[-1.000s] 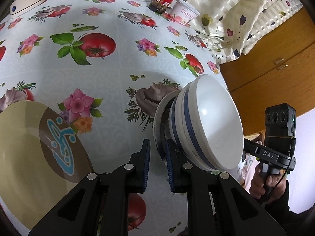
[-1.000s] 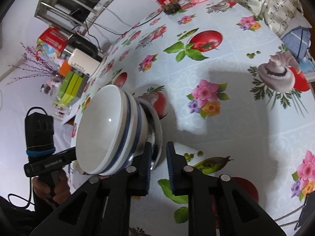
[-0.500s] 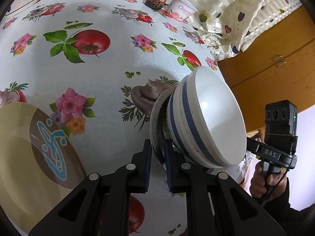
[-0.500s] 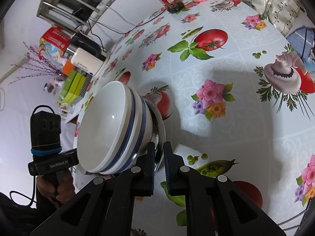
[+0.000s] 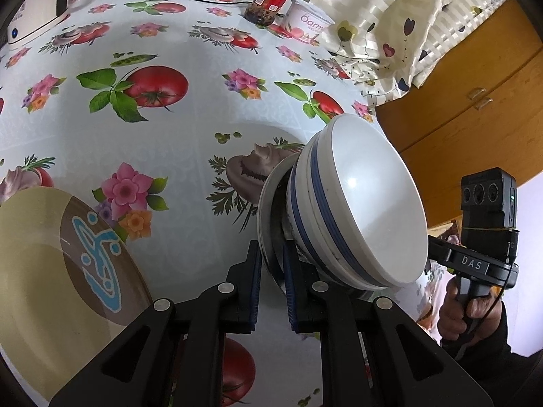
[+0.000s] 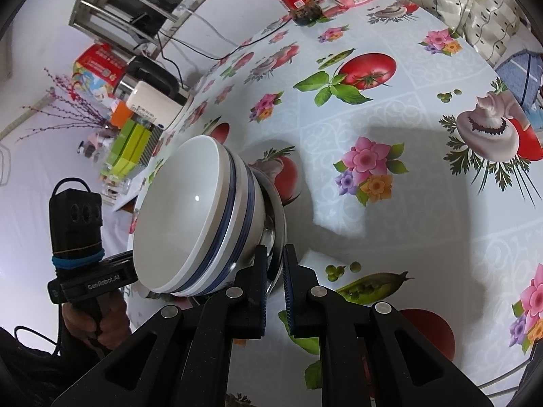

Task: Organize plates and bowls
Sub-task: 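Lift the nested bowls with both grippers and carry them toward the plate stack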

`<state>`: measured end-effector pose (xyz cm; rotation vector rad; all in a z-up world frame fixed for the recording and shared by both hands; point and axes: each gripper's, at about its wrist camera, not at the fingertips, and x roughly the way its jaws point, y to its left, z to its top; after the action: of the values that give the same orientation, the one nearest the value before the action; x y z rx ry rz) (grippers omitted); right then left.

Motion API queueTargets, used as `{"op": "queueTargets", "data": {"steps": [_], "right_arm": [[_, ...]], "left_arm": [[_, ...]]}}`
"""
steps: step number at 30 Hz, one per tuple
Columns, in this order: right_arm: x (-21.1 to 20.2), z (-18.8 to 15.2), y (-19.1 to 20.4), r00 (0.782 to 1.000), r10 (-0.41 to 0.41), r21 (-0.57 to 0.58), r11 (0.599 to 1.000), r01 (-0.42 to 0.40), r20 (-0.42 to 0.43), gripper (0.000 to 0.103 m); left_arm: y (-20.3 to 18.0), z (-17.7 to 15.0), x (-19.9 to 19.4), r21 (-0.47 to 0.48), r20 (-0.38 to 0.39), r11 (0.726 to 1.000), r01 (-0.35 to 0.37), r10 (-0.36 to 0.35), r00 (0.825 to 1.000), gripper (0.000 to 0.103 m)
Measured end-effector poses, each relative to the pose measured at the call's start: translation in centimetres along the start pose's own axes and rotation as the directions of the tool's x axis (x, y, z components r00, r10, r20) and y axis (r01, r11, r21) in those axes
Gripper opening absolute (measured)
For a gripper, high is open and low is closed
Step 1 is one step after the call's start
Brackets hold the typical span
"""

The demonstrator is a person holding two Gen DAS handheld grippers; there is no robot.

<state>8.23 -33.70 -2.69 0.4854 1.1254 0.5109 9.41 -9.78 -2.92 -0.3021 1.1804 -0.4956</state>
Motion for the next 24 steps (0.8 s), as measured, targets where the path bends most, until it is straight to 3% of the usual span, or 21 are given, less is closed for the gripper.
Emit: {"op": "queueTargets", "data": {"steps": [24], "right_arm": [[-0.4,1.3,3.1,0.999,0.027,-0.064,0.998,-0.026,0.016,0.009]], "left_arm": [[0.3,0.4,-3.8,-0.005,0.075,0.999,-0.037,0.037,0.997,0.013]]}}
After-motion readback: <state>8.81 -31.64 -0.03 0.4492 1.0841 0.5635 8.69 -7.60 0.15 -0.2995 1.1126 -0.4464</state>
